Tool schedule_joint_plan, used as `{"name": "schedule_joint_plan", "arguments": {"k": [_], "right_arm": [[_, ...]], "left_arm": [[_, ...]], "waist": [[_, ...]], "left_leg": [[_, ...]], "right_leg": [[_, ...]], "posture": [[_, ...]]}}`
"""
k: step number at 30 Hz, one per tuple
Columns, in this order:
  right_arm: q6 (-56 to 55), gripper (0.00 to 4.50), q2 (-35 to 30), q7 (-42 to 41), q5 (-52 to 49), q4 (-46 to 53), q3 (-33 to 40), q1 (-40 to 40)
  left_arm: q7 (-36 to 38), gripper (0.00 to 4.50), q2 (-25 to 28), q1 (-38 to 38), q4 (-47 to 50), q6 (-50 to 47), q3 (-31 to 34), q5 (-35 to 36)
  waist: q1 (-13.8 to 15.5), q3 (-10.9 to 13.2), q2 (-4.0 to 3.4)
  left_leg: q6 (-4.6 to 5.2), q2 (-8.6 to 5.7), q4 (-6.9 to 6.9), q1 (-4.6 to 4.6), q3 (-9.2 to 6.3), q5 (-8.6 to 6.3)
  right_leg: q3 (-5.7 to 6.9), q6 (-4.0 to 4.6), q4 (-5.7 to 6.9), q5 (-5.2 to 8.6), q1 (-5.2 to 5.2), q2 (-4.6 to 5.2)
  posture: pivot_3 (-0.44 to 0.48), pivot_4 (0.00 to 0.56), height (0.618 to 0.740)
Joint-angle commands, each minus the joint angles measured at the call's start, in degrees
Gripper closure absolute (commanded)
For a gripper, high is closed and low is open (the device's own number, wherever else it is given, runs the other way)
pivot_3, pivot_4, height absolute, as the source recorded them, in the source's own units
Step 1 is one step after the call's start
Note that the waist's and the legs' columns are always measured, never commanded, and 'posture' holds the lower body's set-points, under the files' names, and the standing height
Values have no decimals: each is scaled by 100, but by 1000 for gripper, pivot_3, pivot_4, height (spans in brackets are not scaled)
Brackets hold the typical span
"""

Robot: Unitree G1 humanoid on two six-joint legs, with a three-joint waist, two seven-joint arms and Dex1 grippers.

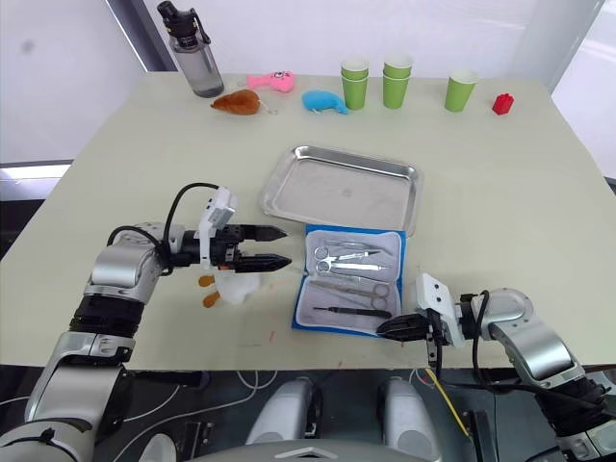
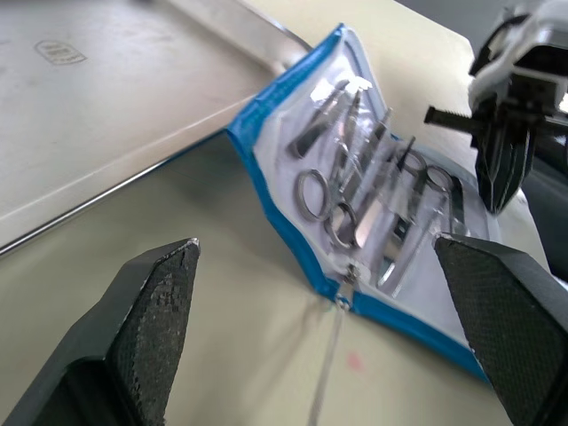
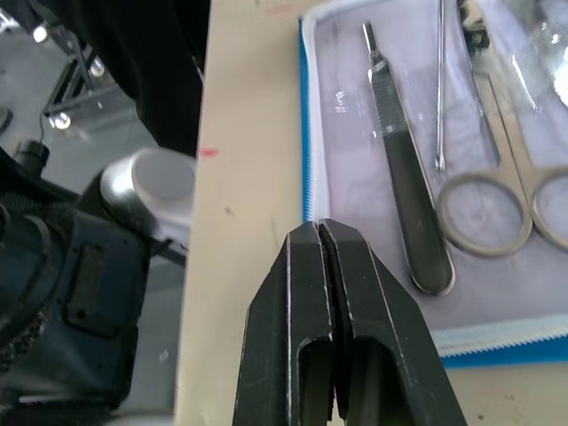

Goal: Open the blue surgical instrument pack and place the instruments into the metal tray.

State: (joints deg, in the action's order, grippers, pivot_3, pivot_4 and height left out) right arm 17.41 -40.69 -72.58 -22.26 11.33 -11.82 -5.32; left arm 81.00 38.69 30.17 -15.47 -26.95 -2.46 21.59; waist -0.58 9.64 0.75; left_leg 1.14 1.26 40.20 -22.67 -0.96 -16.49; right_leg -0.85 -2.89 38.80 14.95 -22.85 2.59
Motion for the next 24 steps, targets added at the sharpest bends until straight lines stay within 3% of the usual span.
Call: {"name": "schedule_joint_plan", "arguments": {"k": [1,2,4,5,7,9,16,24], "right_arm": [[32,3135,-155,-69,-378,401,424,49],[45,2531,-214,-86,-454,470,525,72],[59,1747,-300,-100,-599,563,713,98],[68,1654,-316,-86,-678,605,807,107],[80,664,-318,-44,-783,654,937,113],[-23,70,-276,40,-809,611,1097,65],[-890,70,-32,211,-372,-16,1182,-342],[-1756,70,344,184,311,-1023,770,-1128]], "left_arm": [[249,0,95,-109,377,375,204,238],[294,0,106,-177,468,460,254,296],[371,0,131,-294,633,571,341,410],[419,0,160,-361,724,615,379,456],[496,0,218,-465,861,673,431,525],[614,0,309,-601,1042,797,517,634],[1120,0,763,-956,1540,1247,663,908],[976,0,937,-1086,1973,1058,630,1258]], "waist": [[5,1,-1],[5,2,0],[2,3,0],[3,3,1],[1,4,1],[-4,5,0],[1,19,-6],[-9,30,-5]], "left_leg": [[0,0,0,-1,0,0],[0,-1,0,-1,1,0],[0,-1,0,-1,1,0],[0,-1,0,-1,1,0],[0,1,0,-2,0,0],[0,1,-1,-2,-1,0],[0,3,-1,0,7,0],[1,3,-1,-4,20,0]], "right_leg": [[1,0,0,0,0,2],[0,0,0,0,0,5],[0,-1,0,0,0,5],[1,-1,1,0,0,5],[2,0,0,0,-1,5],[2,0,0,0,-1,5],[-3,0,-1,1,-3,4],[-10,-1,0,0,-13,4]], "posture": [[0,150,734],[0,150,734],[0,150,734],[0,150,734],[0,150,734],[0,150,734],[0,150,734],[0,150,734]]}}
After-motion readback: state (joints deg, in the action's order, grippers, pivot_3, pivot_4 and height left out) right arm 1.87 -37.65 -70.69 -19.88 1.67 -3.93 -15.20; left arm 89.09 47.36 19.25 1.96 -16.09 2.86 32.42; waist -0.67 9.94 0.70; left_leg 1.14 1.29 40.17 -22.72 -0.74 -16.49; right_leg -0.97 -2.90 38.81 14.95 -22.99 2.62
